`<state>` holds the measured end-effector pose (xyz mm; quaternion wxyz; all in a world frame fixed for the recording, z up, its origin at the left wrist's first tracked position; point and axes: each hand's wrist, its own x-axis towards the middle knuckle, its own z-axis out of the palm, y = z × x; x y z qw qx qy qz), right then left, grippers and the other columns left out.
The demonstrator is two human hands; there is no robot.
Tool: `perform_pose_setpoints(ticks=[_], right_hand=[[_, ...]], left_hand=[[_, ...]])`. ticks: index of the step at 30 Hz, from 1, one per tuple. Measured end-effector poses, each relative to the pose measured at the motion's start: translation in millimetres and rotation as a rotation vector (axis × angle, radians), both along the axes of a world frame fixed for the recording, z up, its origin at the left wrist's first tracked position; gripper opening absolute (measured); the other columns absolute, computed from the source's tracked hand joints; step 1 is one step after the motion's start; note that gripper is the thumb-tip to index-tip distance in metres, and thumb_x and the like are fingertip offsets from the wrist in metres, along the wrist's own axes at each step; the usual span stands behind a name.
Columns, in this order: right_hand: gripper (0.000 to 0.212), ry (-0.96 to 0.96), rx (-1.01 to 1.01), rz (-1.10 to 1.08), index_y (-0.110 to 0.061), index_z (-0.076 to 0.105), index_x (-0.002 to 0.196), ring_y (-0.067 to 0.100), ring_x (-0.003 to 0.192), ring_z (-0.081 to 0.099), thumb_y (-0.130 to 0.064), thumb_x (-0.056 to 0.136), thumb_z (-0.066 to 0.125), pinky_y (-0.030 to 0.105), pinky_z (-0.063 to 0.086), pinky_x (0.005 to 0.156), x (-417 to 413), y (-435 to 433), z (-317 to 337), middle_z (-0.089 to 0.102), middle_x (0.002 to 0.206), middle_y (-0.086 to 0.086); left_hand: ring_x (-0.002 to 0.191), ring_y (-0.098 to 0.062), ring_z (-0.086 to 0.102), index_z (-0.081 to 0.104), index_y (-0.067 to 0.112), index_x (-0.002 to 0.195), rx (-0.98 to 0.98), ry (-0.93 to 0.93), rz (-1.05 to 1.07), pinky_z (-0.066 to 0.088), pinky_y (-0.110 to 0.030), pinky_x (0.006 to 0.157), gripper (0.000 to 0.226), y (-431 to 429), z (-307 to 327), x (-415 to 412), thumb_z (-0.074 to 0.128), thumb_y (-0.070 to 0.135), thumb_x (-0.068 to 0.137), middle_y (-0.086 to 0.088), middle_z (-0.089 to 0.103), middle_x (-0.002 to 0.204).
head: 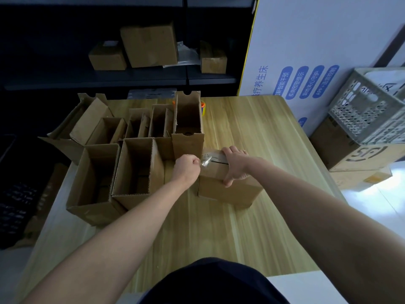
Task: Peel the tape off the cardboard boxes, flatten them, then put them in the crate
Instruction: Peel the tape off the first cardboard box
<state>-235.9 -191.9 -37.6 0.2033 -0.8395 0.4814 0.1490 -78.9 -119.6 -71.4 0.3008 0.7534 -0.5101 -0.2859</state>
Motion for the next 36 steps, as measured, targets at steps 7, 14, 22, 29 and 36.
perform_pose_setpoints(ticks=[7,14,22,29,36], right_hand=[[0.116,-0.007,-0.007,-0.012,-0.016,0.015,0.145,0.028,0.128,0.029,-0.041,0.056,0.085,0.041,0.024,0.109,-1,1,-2,0.032,0.134,0.005],[0.115,-0.057,0.013,-0.027,-0.017,0.015,0.145,0.028,0.129,0.027,-0.039,0.055,0.085,0.045,0.017,0.113,-4,-1,-6,0.031,0.134,0.004],[0.115,-0.040,0.037,-0.028,-0.018,0.015,0.144,0.031,0.131,0.026,-0.040,0.055,0.084,0.045,0.018,0.112,-3,-5,-4,0.031,0.134,0.004],[0.116,-0.017,0.055,-0.025,-0.020,0.012,0.146,0.032,0.130,0.027,-0.039,0.056,0.084,0.043,0.028,0.106,-6,-6,-3,0.031,0.136,0.004],[0.116,-0.018,0.177,-0.042,-0.030,0.011,0.145,0.024,0.107,0.044,-0.031,0.055,0.085,0.042,0.047,0.086,-28,-19,16,0.032,0.134,-0.004]], left_hand=[[0.079,-0.014,0.055,0.044,0.022,0.098,0.023,-0.172,-0.057,0.046,-0.026,0.061,0.044,-10,8,-14,0.074,0.044,0.075,0.006,0.053,0.089],[0.077,-0.015,0.062,0.062,0.012,0.077,0.052,0.400,0.338,0.051,-0.024,0.060,0.011,-14,5,3,0.063,0.006,0.086,-0.005,0.065,0.087],[0.074,-0.013,0.070,0.063,0.009,0.094,0.038,0.769,0.567,0.057,-0.020,0.061,0.019,-12,12,18,0.070,-0.001,0.079,-0.007,0.068,0.090],[0.069,-0.003,0.057,0.067,0.020,0.076,-0.039,0.719,0.671,0.036,-0.014,0.053,0.012,-5,15,7,0.071,0.010,0.081,0.008,0.064,0.075],[0.061,-0.006,0.058,0.065,0.016,0.076,-0.100,0.744,0.769,0.039,-0.006,0.038,0.012,1,16,3,0.068,0.008,0.084,0.002,0.065,0.074]])
